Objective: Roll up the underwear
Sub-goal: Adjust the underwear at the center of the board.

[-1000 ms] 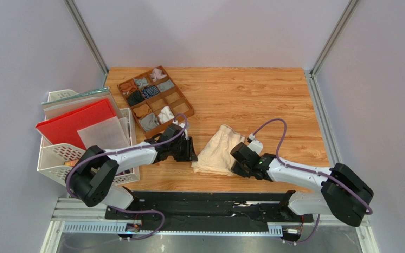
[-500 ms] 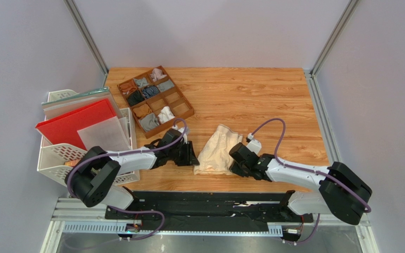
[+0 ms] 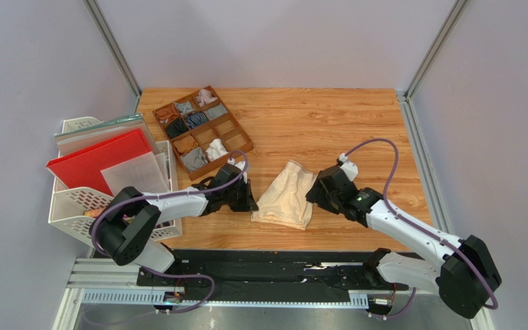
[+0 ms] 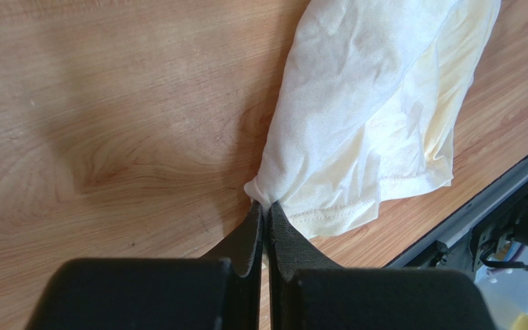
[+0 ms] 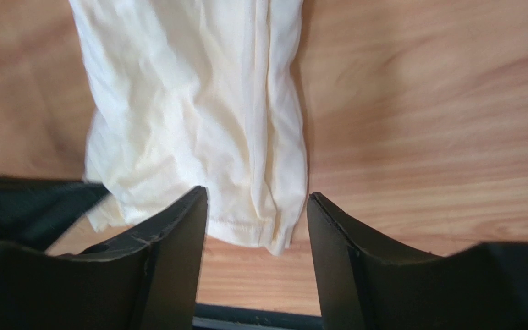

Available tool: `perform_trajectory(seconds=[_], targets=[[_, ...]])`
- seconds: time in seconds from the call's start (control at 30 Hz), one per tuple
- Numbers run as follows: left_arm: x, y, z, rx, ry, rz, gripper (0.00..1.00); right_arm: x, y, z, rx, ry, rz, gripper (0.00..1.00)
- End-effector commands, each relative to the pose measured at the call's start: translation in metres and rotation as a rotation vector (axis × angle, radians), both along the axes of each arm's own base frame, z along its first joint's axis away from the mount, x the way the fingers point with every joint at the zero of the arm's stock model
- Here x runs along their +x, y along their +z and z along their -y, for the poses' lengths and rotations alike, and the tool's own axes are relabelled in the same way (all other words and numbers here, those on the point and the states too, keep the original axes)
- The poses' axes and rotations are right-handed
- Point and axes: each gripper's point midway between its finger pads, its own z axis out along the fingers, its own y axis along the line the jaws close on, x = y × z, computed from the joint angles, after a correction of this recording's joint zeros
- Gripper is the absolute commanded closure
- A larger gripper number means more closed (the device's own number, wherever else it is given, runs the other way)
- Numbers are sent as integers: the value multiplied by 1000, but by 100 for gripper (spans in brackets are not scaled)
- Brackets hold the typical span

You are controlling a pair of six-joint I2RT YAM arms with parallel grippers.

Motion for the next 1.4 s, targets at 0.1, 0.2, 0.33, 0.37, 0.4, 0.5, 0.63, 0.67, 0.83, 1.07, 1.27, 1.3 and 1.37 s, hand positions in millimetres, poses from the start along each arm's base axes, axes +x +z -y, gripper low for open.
perform_trajectory(seconds=[0.1, 0.2, 0.33, 0.37, 0.4, 0.5, 0.63, 0.67, 0.83, 1.07, 1.27, 1.3, 1.37], targets=[[16, 4, -6, 75, -73, 22, 100, 57, 20, 30, 9, 41, 91, 38], [18, 2, -6, 84, -81, 18, 100, 77, 21, 27, 44, 45, 103, 41], [16, -4, -6, 96, -93, -2, 100, 100, 30, 17, 75, 53, 143, 49], [16, -5, -6, 95, -95, -5, 100, 103, 30, 15, 77, 54, 150, 50], [13, -7, -5, 93, -102, -14, 100, 103, 29, 7, 108, 86, 138, 51], [14, -8, -3, 89, -104, -20, 100, 115, 24, 3, 92, 88, 127, 56], [15, -7, -2, 87, -103, -21, 100, 124, 15, -3, 80, 113, 103, 63], [16, -5, -2, 82, -103, -16, 100, 127, 13, -4, 74, 115, 99, 64], [15, -5, -2, 86, -106, -21, 100, 131, -3, -1, 30, 113, 57, 70], [15, -6, -2, 87, -106, -23, 100, 130, -24, 3, -8, 108, 2, 71], [14, -6, -2, 88, -109, -26, 100, 129, -36, 14, -71, 74, -28, 70], [14, -6, -2, 88, -108, -24, 100, 129, -40, 15, -79, 73, -40, 70], [14, -6, -2, 88, -108, -24, 100, 128, -44, 17, -89, 69, -52, 69]])
